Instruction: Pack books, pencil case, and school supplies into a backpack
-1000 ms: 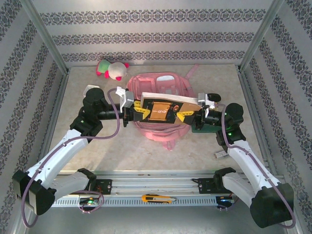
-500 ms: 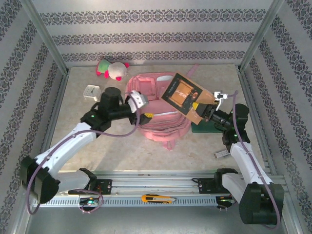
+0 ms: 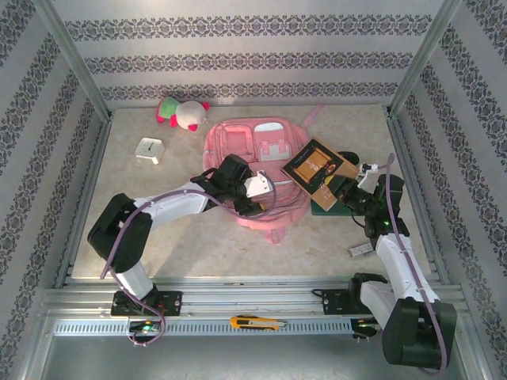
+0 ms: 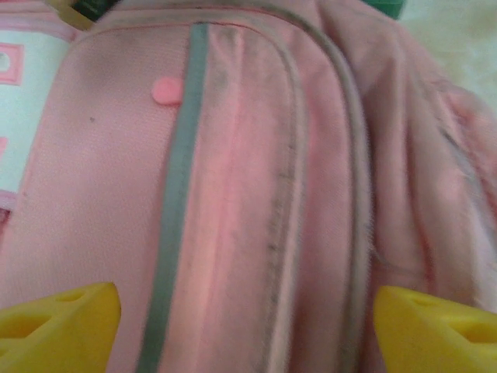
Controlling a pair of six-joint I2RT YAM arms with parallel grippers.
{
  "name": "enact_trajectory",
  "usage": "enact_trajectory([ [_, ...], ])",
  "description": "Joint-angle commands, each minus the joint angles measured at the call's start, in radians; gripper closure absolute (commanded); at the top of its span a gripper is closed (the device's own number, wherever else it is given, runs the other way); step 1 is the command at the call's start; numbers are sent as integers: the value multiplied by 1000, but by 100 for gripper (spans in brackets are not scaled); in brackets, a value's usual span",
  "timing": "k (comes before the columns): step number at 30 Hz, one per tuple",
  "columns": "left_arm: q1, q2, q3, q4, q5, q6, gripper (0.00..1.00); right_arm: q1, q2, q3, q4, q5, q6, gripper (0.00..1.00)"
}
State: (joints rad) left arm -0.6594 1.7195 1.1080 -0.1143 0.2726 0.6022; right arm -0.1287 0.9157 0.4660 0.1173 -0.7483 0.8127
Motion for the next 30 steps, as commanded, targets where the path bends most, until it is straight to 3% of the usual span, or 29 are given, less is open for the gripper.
enact_trajectory([
  [1,-16,32,62,72,-52,-3,16,-1,-45,-6,27,-26,-9,100],
  [7,-22,107,119,10,-13,36,13,-2,-62,-16,-2,-22,-24,100],
  [11,-29,144,163,-51,-3,49,12,-2,-97,-17,-109,118,18,100],
  [18,-31,227,188,2,-162,68,13,-1,-175,-37,-144,180,56,100],
  [19,-31,232,188,12,-183,68,18,0,-191,-34,-170,200,54,100],
  [20,-32,228,184,14,-194,65,29,0,-201,-33,-190,214,52,100],
  [22,-32,191,163,28,-194,30,65,-2,-200,-24,-223,213,47,100],
  [25,-45,98,116,-6,-205,-7,95,0,-157,-15,-234,168,34,100],
  [26,-54,66,97,-21,-231,-35,100,0,-143,-11,-231,151,30,100],
  [30,-83,-45,52,-117,-227,-179,100,10,-92,3,-208,102,9,100],
])
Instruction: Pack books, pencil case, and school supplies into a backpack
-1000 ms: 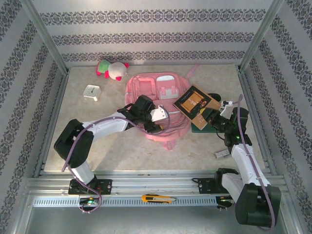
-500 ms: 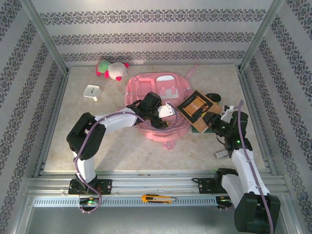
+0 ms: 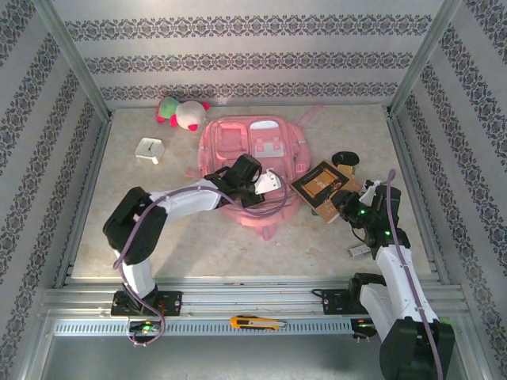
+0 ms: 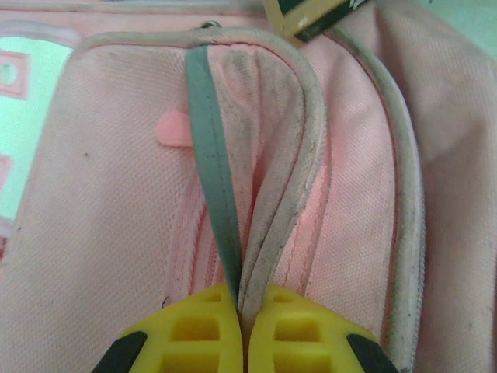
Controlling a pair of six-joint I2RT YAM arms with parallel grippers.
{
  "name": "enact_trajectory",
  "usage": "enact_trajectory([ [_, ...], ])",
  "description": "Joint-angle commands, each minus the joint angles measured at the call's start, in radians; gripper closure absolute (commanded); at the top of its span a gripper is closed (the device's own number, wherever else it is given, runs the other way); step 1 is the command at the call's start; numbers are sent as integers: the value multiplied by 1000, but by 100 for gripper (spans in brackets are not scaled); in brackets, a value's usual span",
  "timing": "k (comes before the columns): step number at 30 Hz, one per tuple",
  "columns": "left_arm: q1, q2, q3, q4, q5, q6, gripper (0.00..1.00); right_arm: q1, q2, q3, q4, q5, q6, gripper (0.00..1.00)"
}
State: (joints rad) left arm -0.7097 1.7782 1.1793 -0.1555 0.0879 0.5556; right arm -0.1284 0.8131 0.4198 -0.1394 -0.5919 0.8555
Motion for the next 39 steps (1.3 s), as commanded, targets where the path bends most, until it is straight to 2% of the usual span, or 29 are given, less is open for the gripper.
enact_trajectory([
  [1,-41,-126,-33,-87,-38,-174,100,13,20,56,49,-60,-42,100],
  [7,-97,-229,-76,-180,-93,-441,100,38,54,111,48,-84,-77,100],
  [10,-94,-267,-48,-234,-181,-570,100,36,14,151,15,-57,-92,100],
  [14,-71,-280,54,-295,-195,-579,100,32,-112,185,-20,49,-30,100],
  [20,16,-262,205,-370,-97,-603,100,42,-281,215,-198,213,77,100],
  [24,57,-273,265,-349,-12,-635,100,74,-308,188,-241,187,147,100],
  [26,76,-268,300,-354,20,-647,100,140,-289,156,-201,173,193,100],
  [31,114,-260,330,-340,79,-661,100,414,-151,115,1,236,236,100],
  [33,122,-265,325,-308,103,-668,100,514,-73,97,110,292,274,100],
  [39,148,-267,326,-271,172,-700,100,708,157,28,518,506,414,100],
])
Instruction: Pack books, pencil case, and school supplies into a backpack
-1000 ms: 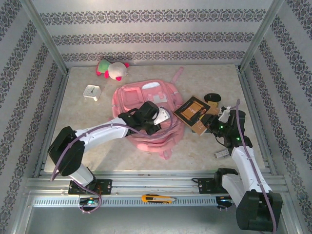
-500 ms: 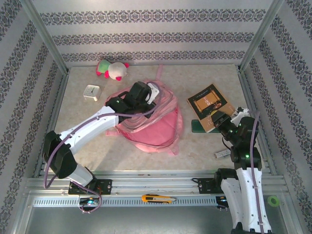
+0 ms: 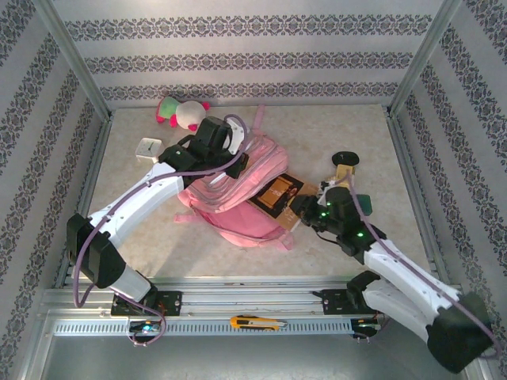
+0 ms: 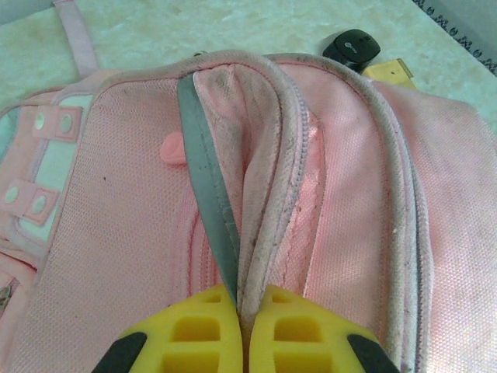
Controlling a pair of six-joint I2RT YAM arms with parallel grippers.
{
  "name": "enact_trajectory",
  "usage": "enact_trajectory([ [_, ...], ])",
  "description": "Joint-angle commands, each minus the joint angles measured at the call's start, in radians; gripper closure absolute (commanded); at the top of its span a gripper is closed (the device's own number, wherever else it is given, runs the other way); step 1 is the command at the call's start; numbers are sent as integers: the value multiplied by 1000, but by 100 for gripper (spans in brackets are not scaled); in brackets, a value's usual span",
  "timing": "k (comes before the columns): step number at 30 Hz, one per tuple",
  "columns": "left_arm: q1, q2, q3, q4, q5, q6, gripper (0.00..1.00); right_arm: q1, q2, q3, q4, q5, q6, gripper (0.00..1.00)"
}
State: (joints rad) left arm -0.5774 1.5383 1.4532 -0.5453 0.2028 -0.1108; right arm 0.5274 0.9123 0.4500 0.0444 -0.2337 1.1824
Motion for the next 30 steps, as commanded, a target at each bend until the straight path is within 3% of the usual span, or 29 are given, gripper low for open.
enact_trajectory([
  [1,20,-23,52,118,62,-32,100,71,94,-2,382,173,97,100],
  [5,37,-23,58,120,91,-30,100,136,252,13,602,253,136,100],
  [12,57,-26,75,135,132,-33,100,217,555,120,837,375,231,100],
  [25,90,-37,81,170,188,-53,100,223,1007,414,918,367,336,100],
  [30,101,-39,69,174,186,-56,100,223,1044,453,774,389,363,85],
])
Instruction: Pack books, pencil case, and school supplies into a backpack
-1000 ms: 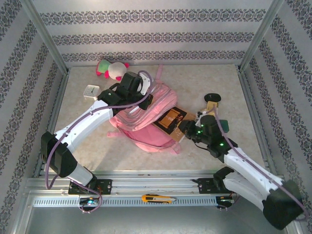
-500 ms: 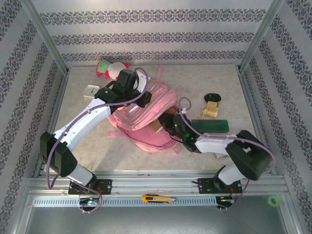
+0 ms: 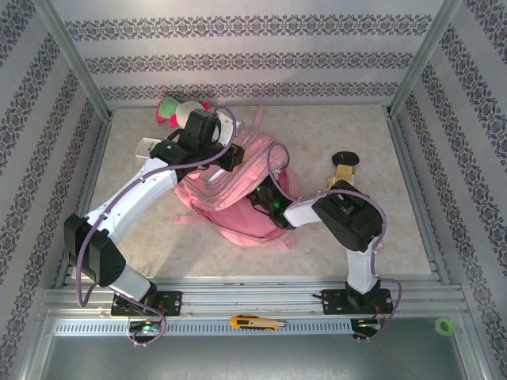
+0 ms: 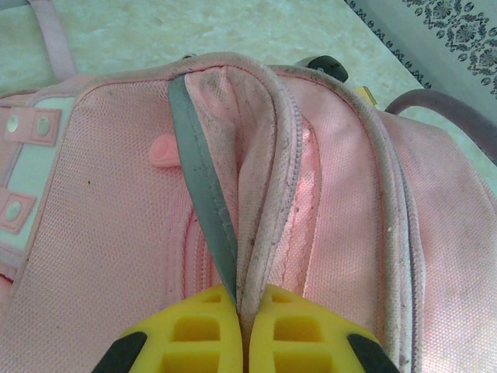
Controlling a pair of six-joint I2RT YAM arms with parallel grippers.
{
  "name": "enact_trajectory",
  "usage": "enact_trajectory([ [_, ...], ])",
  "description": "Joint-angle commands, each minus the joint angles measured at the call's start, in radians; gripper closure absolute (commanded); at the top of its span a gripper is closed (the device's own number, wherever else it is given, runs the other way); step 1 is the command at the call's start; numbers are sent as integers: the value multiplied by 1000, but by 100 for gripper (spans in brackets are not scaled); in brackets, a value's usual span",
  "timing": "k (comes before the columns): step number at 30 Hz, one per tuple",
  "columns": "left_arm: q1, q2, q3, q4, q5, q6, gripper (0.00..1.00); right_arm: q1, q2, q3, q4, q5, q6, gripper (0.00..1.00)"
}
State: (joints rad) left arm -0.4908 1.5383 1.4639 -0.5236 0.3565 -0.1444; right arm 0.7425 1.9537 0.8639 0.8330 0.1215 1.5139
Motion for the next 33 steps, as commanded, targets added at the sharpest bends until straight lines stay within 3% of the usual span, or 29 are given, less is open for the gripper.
enact_trajectory([
  [1,17,-38,58,152,34,-22,100,6,1,34,-52,33,43,80],
  [4,25,-35,59,151,31,-18,100,6,-13,3,-84,18,76,64],
  [9,38,-27,34,149,19,-20,100,6,-98,-73,-142,5,71,49],
  [19,48,-38,-30,174,-12,-6,100,32,-346,-276,-227,-27,46,41],
  [23,46,-37,-70,179,-2,6,100,38,-567,-337,-399,-29,-19,41],
  [27,46,-57,-167,237,25,26,100,34,-853,-346,-741,-11,-96,40],
  [33,20,-72,-342,322,41,83,100,-64,-1130,-296,-1105,-71,-255,41],
])
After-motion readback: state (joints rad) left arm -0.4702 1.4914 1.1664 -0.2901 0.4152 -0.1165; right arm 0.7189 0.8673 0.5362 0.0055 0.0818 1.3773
